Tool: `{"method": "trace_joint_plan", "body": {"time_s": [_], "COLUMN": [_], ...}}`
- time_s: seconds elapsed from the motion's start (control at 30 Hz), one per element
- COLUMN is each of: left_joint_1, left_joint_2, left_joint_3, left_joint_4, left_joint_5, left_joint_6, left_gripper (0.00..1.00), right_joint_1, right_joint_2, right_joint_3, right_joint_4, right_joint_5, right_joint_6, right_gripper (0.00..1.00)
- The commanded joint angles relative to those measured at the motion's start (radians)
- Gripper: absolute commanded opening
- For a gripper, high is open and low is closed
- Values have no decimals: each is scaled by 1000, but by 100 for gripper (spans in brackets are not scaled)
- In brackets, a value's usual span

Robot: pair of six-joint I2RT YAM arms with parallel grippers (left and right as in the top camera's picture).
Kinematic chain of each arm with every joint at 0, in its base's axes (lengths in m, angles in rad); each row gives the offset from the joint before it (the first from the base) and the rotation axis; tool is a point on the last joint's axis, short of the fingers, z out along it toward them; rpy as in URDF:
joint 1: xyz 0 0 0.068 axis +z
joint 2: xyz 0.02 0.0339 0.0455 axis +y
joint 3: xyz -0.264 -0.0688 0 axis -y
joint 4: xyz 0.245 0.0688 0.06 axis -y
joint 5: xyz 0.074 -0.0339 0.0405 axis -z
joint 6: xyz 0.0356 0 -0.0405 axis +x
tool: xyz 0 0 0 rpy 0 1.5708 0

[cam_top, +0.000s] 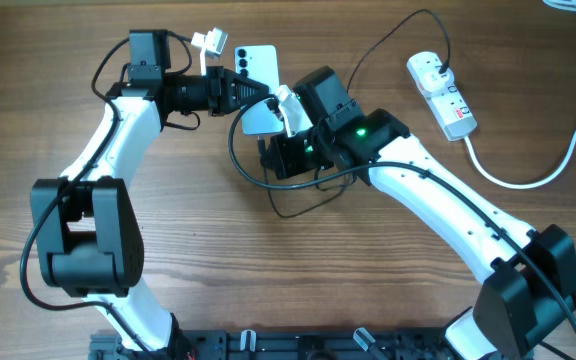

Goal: Plug charger to phone and switch on socket
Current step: 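Push the USB-C plug up into the phone's bottom port with the right gripper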

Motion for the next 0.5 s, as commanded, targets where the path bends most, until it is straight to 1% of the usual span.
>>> {"method": "trace_joint_plan", "body": {"time_s": [0.0, 0.1, 0.27, 0.47], "left_joint_1": [5, 5, 5, 5], "left_joint_2": [-2, -2, -2, -2], "left_joint_3": [5, 5, 5, 5], "left_joint_4": [3, 3, 2, 3], "left_joint_5": [13, 21, 32, 30], "left_joint_6": [28, 28, 51, 80], "left_gripper": [4, 4, 4, 4], "right_joint_1": [2, 2, 2, 2], "right_joint_2": [-5, -5, -5, -5], "right_joint_3": [14, 14, 14, 14], "right_joint_4": [-13, -29, -23, -20], "right_joint_5": [34, 69, 67, 0], "right_joint_6": [14, 14, 14, 0], "right_gripper": [4, 4, 4, 5]}}
